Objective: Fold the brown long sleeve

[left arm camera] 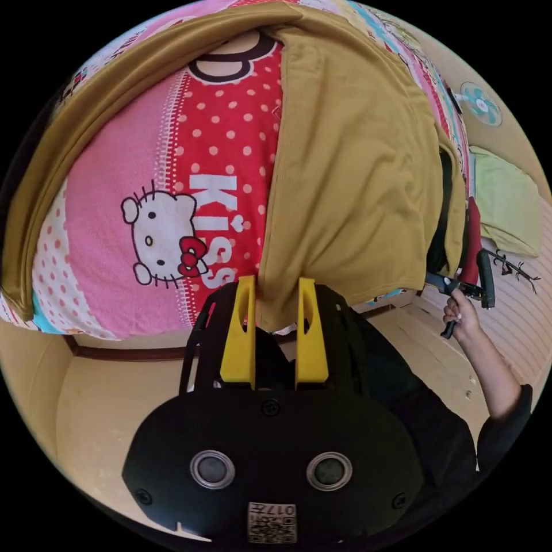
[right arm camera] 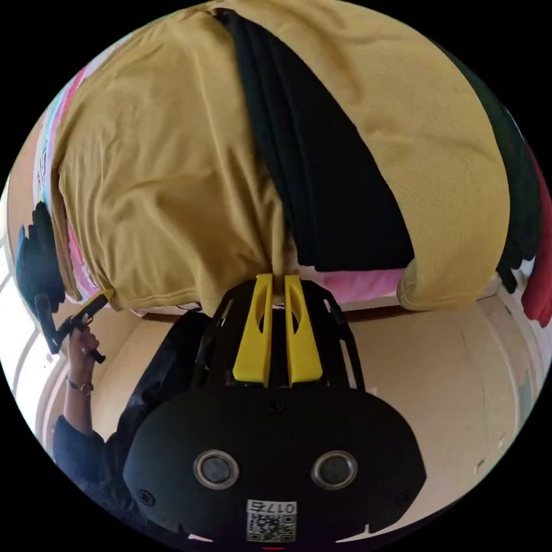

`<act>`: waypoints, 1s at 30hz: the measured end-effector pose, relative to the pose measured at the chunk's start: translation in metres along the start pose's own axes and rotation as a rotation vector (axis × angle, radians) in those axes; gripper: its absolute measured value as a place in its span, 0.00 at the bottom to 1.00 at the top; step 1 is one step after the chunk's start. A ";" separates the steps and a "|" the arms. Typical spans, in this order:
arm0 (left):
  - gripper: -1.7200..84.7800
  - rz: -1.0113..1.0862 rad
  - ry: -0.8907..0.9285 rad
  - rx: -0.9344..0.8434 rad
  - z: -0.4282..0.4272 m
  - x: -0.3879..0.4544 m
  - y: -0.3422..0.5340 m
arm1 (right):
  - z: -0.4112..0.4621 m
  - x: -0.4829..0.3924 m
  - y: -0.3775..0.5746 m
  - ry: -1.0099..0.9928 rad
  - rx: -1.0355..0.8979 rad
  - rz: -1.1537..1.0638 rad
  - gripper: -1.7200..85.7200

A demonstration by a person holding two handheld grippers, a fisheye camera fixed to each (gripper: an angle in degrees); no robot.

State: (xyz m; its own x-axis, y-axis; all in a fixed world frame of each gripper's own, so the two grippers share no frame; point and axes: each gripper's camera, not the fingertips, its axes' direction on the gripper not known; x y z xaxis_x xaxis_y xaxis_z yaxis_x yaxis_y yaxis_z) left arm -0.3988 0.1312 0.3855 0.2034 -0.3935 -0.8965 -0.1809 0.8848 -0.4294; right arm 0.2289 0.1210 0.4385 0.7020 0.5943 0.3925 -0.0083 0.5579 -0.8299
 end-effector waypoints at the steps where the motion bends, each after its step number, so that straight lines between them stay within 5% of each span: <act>1: 0.07 0.064 0.067 -0.054 -0.005 0.000 0.005 | -0.003 -0.006 0.003 0.068 0.003 -0.054 0.07; 6: 0.06 0.104 0.283 -0.103 -0.031 -0.026 0.063 | -0.013 -0.019 0.062 0.219 -0.008 -0.288 0.07; 8: 0.06 0.045 0.206 -0.110 -0.033 -0.042 0.086 | 0.002 -0.007 0.075 0.179 -0.069 -0.280 0.07; 11: 0.09 -0.121 0.188 -0.159 -0.022 -0.073 0.111 | 0.014 0.035 0.081 -0.064 -0.063 -0.099 0.08; 13: 0.13 -0.304 0.370 -0.143 -0.026 -0.100 0.124 | 0.005 0.073 0.083 -0.316 0.031 0.090 0.09; 18: 0.13 -0.496 0.474 0.006 -0.075 -0.136 0.144 | 0.030 0.186 0.114 -1.326 0.575 0.743 0.13; 20: 0.13 -0.520 0.455 0.035 -0.093 -0.142 0.148 | 0.062 0.197 0.119 -1.569 0.685 0.950 0.15; 26: 0.13 -0.603 0.483 0.117 -0.132 -0.156 0.166 | 0.130 0.177 0.116 -1.832 0.615 1.309 0.15; 30: 0.13 -0.639 0.483 0.154 -0.149 -0.169 0.175 | 0.144 0.164 0.125 -1.757 0.497 1.354 0.15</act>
State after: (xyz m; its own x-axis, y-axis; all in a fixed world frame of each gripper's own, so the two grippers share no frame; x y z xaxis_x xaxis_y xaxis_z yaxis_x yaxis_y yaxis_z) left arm -0.6081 0.3153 0.4458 -0.2206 -0.8670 -0.4469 -0.0292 0.4638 -0.8854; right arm 0.2407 0.3719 0.4566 -0.9727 0.2267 -0.0501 -0.0962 -0.5898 -0.8018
